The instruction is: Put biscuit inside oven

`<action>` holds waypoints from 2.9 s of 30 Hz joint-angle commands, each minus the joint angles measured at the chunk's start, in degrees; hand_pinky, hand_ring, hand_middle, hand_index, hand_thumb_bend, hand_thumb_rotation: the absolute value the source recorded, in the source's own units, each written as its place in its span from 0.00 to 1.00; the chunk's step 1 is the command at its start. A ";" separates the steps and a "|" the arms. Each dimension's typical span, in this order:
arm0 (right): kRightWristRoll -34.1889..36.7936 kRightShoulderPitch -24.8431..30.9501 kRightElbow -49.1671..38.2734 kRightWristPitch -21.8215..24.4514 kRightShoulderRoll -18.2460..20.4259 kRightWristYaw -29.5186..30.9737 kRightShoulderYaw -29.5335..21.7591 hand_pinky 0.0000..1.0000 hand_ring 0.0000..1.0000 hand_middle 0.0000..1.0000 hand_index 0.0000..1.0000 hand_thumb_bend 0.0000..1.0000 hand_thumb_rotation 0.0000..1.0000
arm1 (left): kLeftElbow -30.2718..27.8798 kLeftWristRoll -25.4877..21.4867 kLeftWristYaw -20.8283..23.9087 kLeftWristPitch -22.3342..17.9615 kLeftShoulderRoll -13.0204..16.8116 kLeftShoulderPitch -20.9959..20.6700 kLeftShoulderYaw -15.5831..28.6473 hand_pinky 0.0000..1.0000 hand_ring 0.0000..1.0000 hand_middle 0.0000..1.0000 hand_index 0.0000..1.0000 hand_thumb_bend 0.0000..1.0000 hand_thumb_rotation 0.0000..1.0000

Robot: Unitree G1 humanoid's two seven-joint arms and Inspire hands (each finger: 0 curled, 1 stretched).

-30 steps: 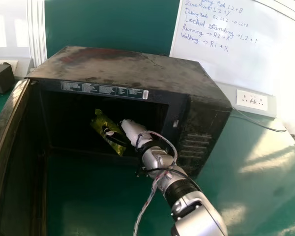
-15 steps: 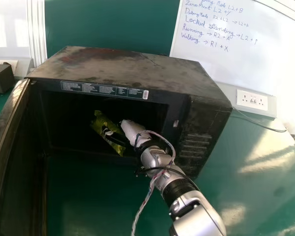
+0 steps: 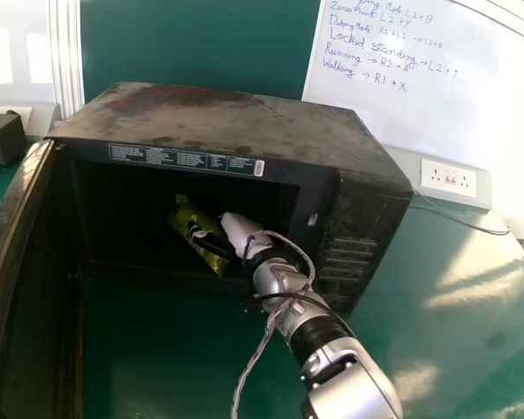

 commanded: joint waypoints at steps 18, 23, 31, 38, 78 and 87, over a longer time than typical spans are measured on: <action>1.14 -0.57 0.97 1.92 -0.95 1.45 -2.04 0.16 0.37 0.46 0.53 0.49 0.00 | 0.40 -1.31 0.02 0.59 -1.53 1.45 -0.79 0.89 0.80 0.78 0.90 0.81 0.84; 0.77 -0.59 0.97 1.75 -0.89 1.15 -1.71 0.24 0.40 0.48 0.53 0.49 0.00 | 0.83 -1.28 0.13 0.74 -1.87 1.77 -0.60 0.89 0.75 0.76 0.89 0.80 0.85; 0.92 -0.46 0.96 1.61 -0.86 1.48 -1.82 0.42 0.53 0.55 0.50 0.52 0.03 | 0.07 -1.30 -0.53 2.71 -2.02 3.94 -1.14 0.91 0.77 0.78 0.91 0.80 0.85; 0.48 -0.16 0.94 1.31 -0.89 1.02 -1.38 0.48 0.64 0.72 0.69 0.82 0.08 | -2.56 0.29 0.08 5.03 -3.47 5.37 -1.19 0.81 0.76 0.79 0.90 0.81 0.83; 3.71 8.46 -4.17 -17.93 -7.67 -1.65 -2.82 0.74 0.87 0.91 0.89 0.90 0.43 | -3.85 0.66 -1.55 7.07 -1.30 5.68 -1.51 0.94 0.84 0.91 0.93 0.77 0.83; 5.91 14.33 -11.14 -24.73 -11.09 0.48 -3.67 0.74 0.88 0.92 0.89 0.90 0.43 | -3.18 0.54 -1.62 7.18 -0.79 4.94 -1.01 0.95 0.87 0.92 0.94 0.73 0.79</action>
